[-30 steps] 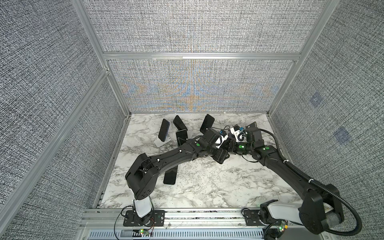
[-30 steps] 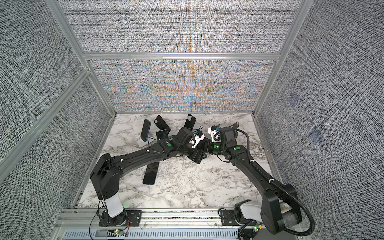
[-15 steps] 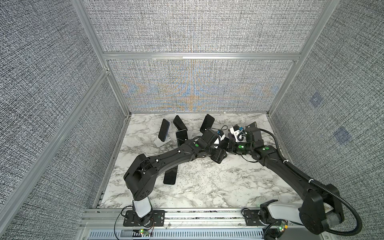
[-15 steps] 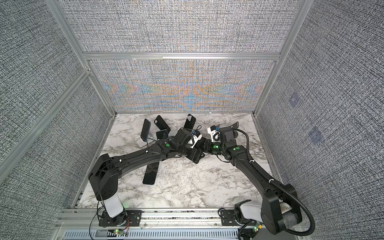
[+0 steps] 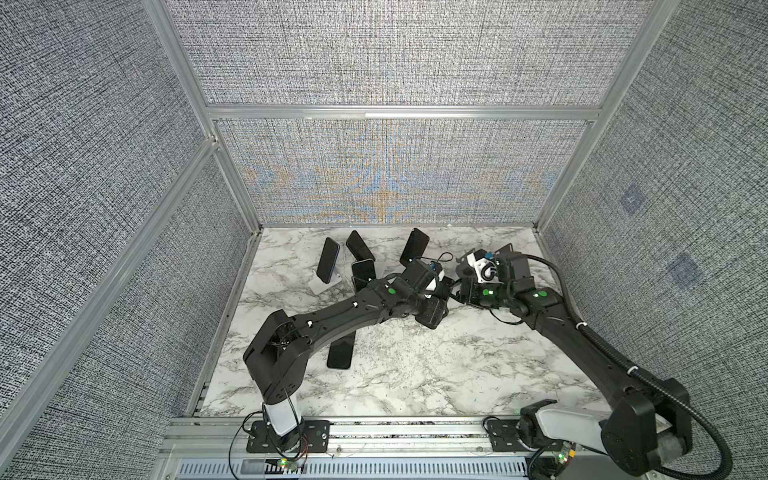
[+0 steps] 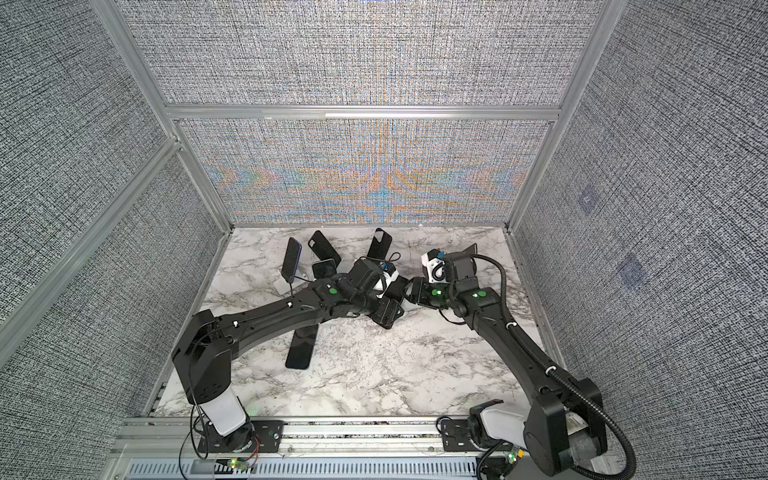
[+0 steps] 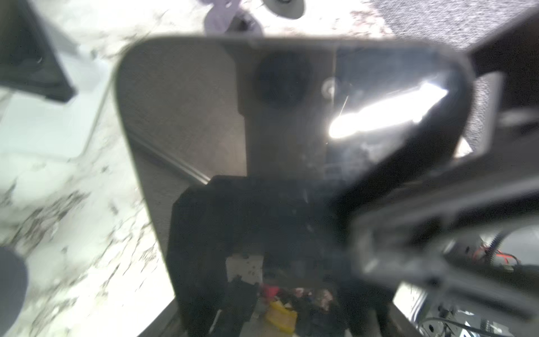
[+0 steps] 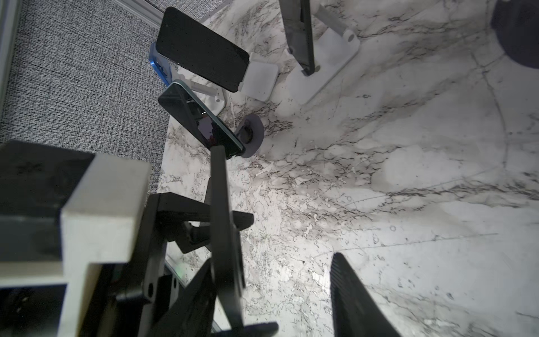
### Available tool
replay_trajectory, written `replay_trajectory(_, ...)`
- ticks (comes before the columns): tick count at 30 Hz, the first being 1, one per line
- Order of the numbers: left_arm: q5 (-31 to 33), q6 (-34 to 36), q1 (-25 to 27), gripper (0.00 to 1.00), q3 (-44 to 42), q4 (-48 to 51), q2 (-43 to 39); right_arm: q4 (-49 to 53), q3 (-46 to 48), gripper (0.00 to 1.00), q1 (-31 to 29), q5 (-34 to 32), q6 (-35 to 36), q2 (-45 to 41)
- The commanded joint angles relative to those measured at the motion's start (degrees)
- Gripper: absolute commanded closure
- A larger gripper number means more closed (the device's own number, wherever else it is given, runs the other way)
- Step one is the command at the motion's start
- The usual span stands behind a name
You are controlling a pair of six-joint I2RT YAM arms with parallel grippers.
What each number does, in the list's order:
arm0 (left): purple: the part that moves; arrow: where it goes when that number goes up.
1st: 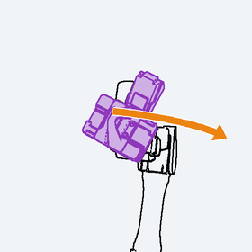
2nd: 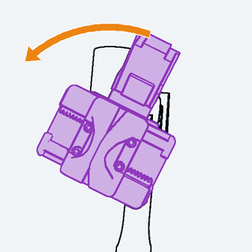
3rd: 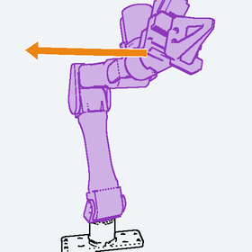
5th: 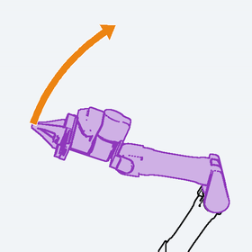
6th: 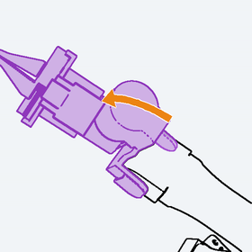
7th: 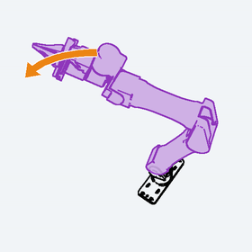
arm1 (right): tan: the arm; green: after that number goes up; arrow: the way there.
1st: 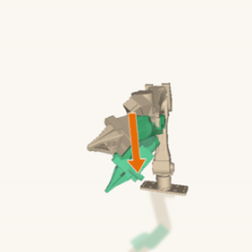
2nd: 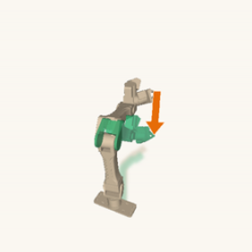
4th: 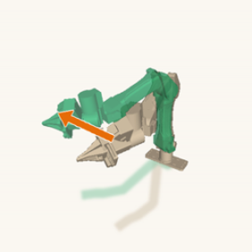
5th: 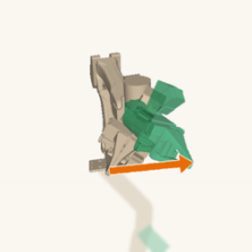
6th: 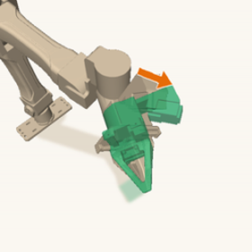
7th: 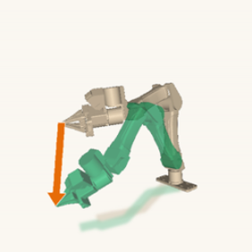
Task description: Remove the phone from the phone stand
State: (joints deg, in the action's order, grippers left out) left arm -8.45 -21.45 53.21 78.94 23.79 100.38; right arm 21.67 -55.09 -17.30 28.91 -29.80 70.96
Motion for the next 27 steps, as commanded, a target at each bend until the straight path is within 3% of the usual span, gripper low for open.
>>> replay_trajectory(1,3.0,-2.6,-0.2,0.66,-0.4,2.8,-1.4,3.1,-0.4,0.48,0.1,-1.8,2.1,-1.1)
replay_trajectory(7,10.1,-7.0,-0.3,0.87,-1.9,11.0,-4.9,1.7,2.8,0.48,1.4,-4.0,2.2,-3.6)
replay_trajectory(11,15.1,-9.9,0.4,0.96,-2.6,20.4,-7.1,1.8,4.1,0.48,2.5,-4.9,2.9,-4.2)
replay_trajectory(19,15.9,-20.2,0.4,0.98,-14.2,18.4,-13.2,-2.1,6.4,0.48,4.0,-3.0,1.0,-7.0)
replay_trajectory(27,16.3,-20.4,-0.3,0.99,-18.5,16.5,-9.7,-1.0,7.0,0.49,4.1,-3.3,-0.2,-9.5)
